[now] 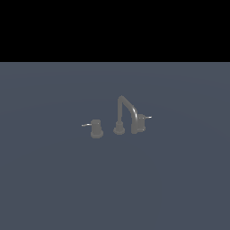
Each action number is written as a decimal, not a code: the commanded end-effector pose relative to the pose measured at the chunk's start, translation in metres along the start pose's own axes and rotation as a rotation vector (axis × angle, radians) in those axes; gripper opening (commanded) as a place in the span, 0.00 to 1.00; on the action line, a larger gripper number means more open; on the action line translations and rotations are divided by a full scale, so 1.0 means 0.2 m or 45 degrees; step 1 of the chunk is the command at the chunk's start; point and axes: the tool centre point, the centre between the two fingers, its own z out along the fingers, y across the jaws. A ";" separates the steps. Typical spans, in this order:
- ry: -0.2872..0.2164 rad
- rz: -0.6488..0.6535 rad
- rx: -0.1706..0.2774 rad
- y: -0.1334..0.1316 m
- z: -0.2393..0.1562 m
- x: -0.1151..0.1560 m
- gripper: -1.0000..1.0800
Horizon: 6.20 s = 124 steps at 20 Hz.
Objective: Turn on the faucet by rotating a designated handle.
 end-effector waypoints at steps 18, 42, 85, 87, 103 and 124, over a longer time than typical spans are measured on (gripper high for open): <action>0.005 0.202 0.000 -0.05 0.27 0.23 0.00; 0.019 0.832 -0.001 0.03 1.09 0.98 0.00; 0.041 1.646 -0.015 0.69 2.09 1.77 0.00; 0.041 1.646 -0.015 0.69 2.09 1.77 0.00; 0.046 1.639 -0.007 0.79 2.08 1.61 0.00; 0.050 1.643 -0.009 0.72 2.09 1.37 0.00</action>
